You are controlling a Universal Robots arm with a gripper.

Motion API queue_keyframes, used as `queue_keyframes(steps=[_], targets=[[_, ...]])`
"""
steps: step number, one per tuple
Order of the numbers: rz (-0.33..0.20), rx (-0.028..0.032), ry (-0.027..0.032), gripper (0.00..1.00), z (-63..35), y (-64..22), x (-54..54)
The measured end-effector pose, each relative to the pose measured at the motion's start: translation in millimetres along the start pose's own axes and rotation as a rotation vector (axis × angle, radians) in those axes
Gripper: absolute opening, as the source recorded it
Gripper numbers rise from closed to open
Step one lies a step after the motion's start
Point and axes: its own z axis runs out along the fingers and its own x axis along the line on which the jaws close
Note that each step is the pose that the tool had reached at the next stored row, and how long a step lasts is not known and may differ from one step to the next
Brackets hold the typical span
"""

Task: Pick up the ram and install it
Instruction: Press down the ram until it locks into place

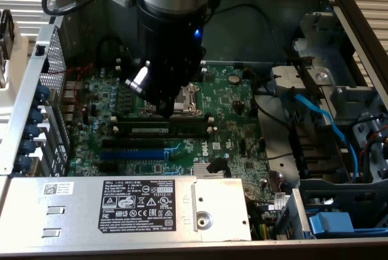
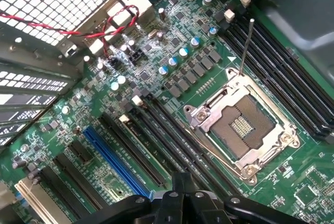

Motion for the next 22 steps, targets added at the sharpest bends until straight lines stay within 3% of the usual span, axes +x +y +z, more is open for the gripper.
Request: queue_keyframes(steps=[22], targets=[[0.32, -0.0152, 0.0002, 0.1, 0.2, 0.0, 0.0]])
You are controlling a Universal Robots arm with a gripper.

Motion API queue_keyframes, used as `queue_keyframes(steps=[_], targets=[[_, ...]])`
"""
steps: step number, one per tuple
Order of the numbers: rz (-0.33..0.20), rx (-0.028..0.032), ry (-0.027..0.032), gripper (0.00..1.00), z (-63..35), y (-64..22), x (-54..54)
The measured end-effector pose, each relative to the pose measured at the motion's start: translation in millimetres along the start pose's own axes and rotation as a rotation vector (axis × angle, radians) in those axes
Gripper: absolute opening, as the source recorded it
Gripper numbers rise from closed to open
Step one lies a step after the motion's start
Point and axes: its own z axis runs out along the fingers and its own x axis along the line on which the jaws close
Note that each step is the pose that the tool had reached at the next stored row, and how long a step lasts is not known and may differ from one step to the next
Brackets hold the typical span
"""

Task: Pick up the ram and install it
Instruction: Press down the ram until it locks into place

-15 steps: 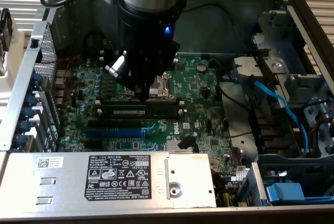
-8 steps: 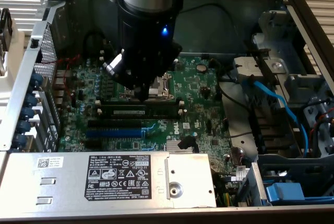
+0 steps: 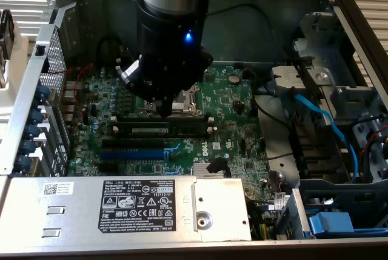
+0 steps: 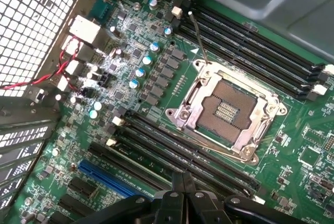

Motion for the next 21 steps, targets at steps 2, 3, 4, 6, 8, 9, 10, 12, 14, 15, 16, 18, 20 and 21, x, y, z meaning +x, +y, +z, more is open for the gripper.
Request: queue_keyframes(steps=[2, 3, 4, 6, 8, 9, 10, 12, 14, 15, 16, 18, 20, 21], targets=[[0.02, -0.0009, -0.0002, 0.1, 0.0, 0.0, 0.0], [0.03, -0.0013, -0.0003, 0.1, 0.0, 0.0, 0.0], [0.039, -0.0017, -0.0004, 0.1, 0.0, 0.0, 0.0], [0.058, -0.0025, -0.0007, 0.1, 0.0, 0.0, 0.0], [0.077, -0.0029, -0.0008, 0.1, 0.0, -0.1, -0.1], [0.086, -0.0028, -0.0006, 0.1, 0.0, -0.1, -0.2], [0.094, -0.0024, -0.0003, 0.1, 0.0, -0.3, -0.3], [0.108, -0.0011, 0.0002, 0.1, 0.0, -0.4, -0.9], [0.121, 0.0005, 0.0011, 0.1, 0.0, -0.7, -1.4], [0.128, 0.0015, 0.0016, 0.1, 0.0, -0.8, -1.7], [0.134, 0.0025, 0.0021, 0.1, -0.1, -0.9, -1.9], [0.148, 0.0041, 0.003, 0.1, -0.1, -1.1, -2.4], [0.161, 0.005, 0.0034, 0.1, -0.1, -1.4, -3.0], [0.167, 0.0055, 0.0037, 0.1, -0.1, -1.5, -3.4]])
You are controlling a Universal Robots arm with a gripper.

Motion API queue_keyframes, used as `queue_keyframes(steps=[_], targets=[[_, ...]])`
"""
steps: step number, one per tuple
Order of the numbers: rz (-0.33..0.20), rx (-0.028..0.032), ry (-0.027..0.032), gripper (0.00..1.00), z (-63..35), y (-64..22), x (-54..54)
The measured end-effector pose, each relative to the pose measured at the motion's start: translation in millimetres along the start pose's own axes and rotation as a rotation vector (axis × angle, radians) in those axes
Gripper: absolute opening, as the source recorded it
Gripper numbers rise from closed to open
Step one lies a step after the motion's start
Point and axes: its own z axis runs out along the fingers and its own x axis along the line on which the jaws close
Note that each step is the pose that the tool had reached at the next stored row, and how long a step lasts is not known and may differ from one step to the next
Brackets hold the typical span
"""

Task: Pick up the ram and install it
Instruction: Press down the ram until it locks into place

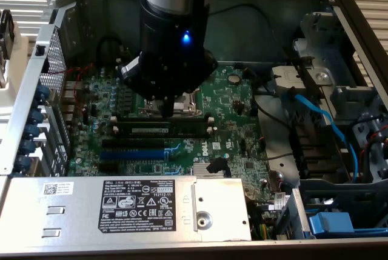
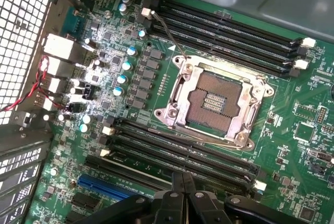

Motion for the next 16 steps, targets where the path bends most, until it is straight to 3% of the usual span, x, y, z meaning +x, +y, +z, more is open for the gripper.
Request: queue_keyframes(steps=[16], targets=[[0.121, -0.0015, 0.0015, 0.1, -0.2, -0.8, -3.6]])
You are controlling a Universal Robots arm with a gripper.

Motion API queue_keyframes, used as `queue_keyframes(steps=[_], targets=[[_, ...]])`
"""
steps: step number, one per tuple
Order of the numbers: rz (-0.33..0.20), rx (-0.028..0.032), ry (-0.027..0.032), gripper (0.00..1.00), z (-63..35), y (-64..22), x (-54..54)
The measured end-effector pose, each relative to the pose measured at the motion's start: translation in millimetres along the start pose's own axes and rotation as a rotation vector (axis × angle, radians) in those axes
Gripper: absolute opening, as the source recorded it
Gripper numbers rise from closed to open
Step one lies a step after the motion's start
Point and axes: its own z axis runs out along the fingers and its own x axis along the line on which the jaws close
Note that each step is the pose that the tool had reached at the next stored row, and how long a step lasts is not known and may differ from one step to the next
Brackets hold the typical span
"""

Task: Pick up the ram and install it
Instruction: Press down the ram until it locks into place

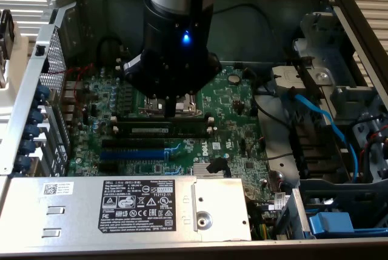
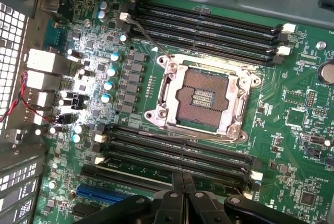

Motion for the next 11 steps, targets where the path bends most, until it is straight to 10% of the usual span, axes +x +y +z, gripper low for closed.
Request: queue_keyframes(steps=[11], targets=[[0.097, -0.0007, 0.0013, 0.1, -2.1, -0.9, 0.3]])
